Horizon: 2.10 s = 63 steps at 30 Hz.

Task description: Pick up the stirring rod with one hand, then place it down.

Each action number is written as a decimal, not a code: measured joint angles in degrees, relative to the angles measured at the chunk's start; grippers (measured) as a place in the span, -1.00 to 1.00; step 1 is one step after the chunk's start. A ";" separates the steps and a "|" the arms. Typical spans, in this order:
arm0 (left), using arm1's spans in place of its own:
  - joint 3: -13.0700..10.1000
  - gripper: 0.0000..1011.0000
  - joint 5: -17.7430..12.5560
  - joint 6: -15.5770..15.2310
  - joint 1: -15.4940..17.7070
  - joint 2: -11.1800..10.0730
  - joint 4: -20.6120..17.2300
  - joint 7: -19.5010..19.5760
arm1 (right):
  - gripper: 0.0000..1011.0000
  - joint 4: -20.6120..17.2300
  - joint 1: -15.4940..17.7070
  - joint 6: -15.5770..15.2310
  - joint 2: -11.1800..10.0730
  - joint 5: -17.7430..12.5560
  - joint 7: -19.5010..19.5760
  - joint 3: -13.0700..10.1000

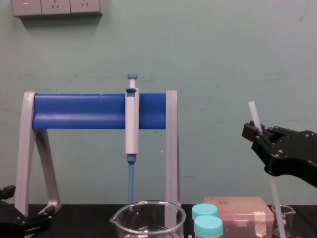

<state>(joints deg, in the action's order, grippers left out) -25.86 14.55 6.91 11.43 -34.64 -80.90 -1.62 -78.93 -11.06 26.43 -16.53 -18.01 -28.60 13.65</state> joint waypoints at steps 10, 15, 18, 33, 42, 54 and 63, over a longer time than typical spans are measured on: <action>0.00 0.98 0.00 0.00 0.00 0.00 0.00 0.00 | -0.87 1.37 -0.51 -0.02 -0.16 0.14 -0.25 0.27; 0.00 0.98 0.00 0.00 0.00 0.00 0.00 0.00 | -0.87 2.43 -0.97 -0.37 -0.11 -0.09 -0.64 0.41; 0.00 0.98 0.00 0.00 0.00 0.00 0.00 0.00 | -0.87 3.09 -1.20 -1.13 0.03 -1.18 -1.02 0.37; 0.00 0.98 0.00 0.00 0.00 0.00 0.00 0.00 | -0.87 4.16 -1.63 -2.06 0.04 -2.08 -1.35 0.65; 0.00 0.98 0.00 0.00 0.00 0.00 0.00 0.00 | -0.87 4.19 -1.37 -2.29 -0.16 -1.95 -1.24 0.79; 0.00 0.98 0.00 0.00 0.00 0.00 0.00 0.00 | -0.87 4.82 -1.03 -3.18 -0.12 -2.08 -0.73 0.65; 0.00 0.98 0.00 0.00 0.00 0.00 0.00 0.00 | -0.87 5.79 -1.24 -4.15 0.09 -2.96 -0.80 0.55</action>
<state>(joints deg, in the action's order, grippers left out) -25.86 14.55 6.91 11.43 -34.65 -80.90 -1.62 -73.14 -12.30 22.27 -16.45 -20.97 -29.40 14.20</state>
